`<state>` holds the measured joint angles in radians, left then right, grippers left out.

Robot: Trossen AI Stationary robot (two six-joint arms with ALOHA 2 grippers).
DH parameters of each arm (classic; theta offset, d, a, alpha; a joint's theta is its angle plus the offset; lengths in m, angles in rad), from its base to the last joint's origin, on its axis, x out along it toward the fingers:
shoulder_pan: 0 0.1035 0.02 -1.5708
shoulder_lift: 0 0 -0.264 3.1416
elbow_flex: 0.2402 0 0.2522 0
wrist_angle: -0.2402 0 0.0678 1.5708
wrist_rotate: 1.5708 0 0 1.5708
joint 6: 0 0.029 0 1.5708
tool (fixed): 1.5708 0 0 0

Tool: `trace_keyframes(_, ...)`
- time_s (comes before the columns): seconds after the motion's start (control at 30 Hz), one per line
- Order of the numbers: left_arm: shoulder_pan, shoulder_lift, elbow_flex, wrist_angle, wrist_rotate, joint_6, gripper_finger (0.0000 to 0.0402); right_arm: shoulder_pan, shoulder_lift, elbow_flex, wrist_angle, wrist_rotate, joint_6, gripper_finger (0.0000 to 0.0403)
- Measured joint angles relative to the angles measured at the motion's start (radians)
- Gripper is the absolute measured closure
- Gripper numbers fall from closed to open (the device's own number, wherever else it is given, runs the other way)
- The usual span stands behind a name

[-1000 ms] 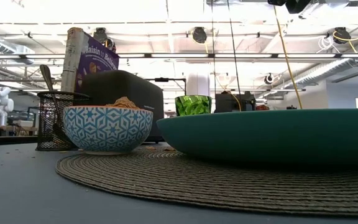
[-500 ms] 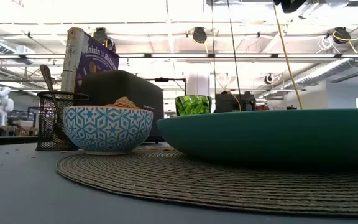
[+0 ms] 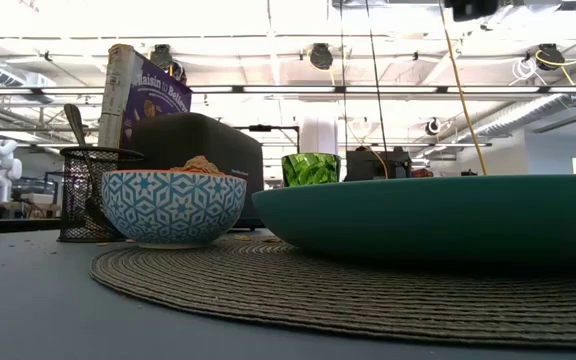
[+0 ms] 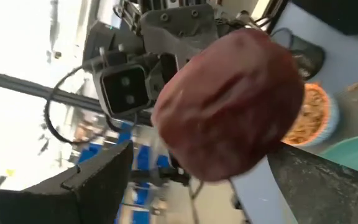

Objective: Arrange a breakfast setting
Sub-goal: Put the apple on the gray table mat

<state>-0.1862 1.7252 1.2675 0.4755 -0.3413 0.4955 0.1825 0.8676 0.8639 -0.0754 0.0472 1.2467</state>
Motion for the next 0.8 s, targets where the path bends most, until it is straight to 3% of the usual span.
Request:
trace_keyframes(0.2, 0.000, 0.000, 0.000, -0.003, 0.000, -0.086, 0.0132, 0.000, -0.097, 0.000, -0.236, 0.028, -0.145, 0.0041)
trace_keyframes(0.33, 0.000, 0.000, 0.000, -0.003, 0.000, -0.159, 0.0132, -0.001, -0.143, 0.000, -0.336, 0.043, -0.331, 0.0041)
trace_keyframes(0.6, 0.003, 0.000, 0.000, -0.022, 0.000, -0.439, 0.0132, 0.000, -0.136, 0.000, -0.274, 0.062, -0.727, 0.0041)
trace_keyframes(0.8, 0.005, 0.000, 0.000, -0.098, 0.000, -0.623, 0.0132, 0.000, -0.078, 0.000, -0.182, 0.061, -0.934, 0.0041)
